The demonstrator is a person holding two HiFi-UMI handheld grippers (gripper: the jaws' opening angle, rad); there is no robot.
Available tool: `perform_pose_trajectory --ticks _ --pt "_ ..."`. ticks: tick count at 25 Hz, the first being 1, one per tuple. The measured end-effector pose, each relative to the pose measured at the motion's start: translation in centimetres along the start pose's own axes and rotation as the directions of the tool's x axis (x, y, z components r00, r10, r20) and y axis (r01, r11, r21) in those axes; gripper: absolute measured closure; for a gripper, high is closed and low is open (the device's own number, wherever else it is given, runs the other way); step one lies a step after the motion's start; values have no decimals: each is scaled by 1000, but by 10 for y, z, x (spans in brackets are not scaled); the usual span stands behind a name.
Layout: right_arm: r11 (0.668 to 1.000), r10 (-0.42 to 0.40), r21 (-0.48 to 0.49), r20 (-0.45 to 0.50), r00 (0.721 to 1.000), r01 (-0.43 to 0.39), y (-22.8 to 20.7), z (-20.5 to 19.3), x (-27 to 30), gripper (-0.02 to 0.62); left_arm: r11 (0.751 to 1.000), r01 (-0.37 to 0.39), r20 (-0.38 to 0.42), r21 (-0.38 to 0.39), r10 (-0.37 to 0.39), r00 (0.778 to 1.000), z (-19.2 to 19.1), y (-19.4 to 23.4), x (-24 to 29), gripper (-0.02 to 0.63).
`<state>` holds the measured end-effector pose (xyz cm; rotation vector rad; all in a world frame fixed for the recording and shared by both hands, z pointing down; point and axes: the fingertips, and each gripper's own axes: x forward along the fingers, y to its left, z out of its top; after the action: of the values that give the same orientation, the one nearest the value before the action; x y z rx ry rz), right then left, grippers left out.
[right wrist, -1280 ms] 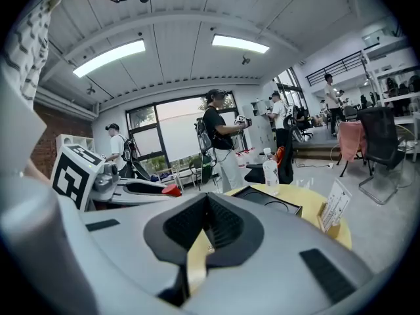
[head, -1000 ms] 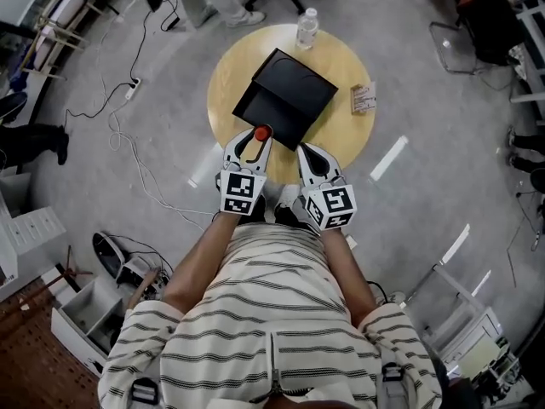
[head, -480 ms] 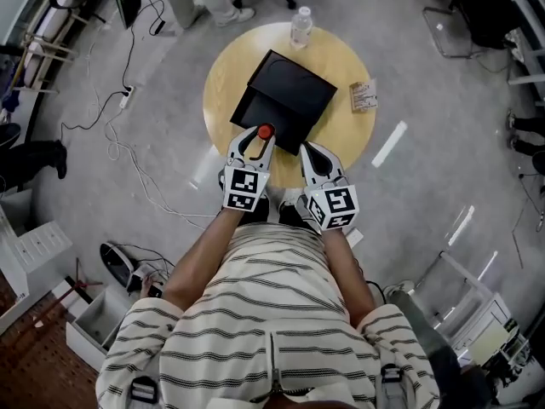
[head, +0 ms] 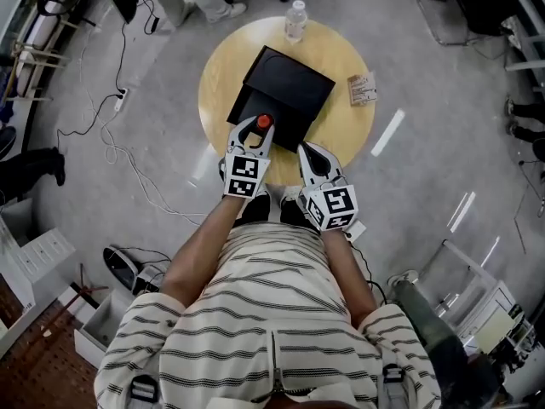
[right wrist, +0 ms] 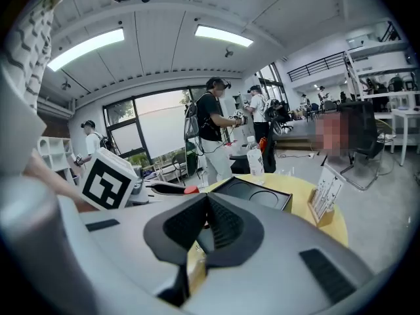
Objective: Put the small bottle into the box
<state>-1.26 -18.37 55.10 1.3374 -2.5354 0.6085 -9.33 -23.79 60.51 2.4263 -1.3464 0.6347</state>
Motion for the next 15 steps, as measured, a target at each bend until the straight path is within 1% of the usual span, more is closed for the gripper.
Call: perform_pose_trajectory --ticks 6,15 --pt "1000 -12 -3 -7 1000 12 -1 -3 -1 581 1000 2 -25 -9 -2 1000 -10 7 17 459" --pt "999 -40 10 -23 999 40 -5 -9 -5 581 1000 24 -63 12 -24 998 -25 3 43 459"
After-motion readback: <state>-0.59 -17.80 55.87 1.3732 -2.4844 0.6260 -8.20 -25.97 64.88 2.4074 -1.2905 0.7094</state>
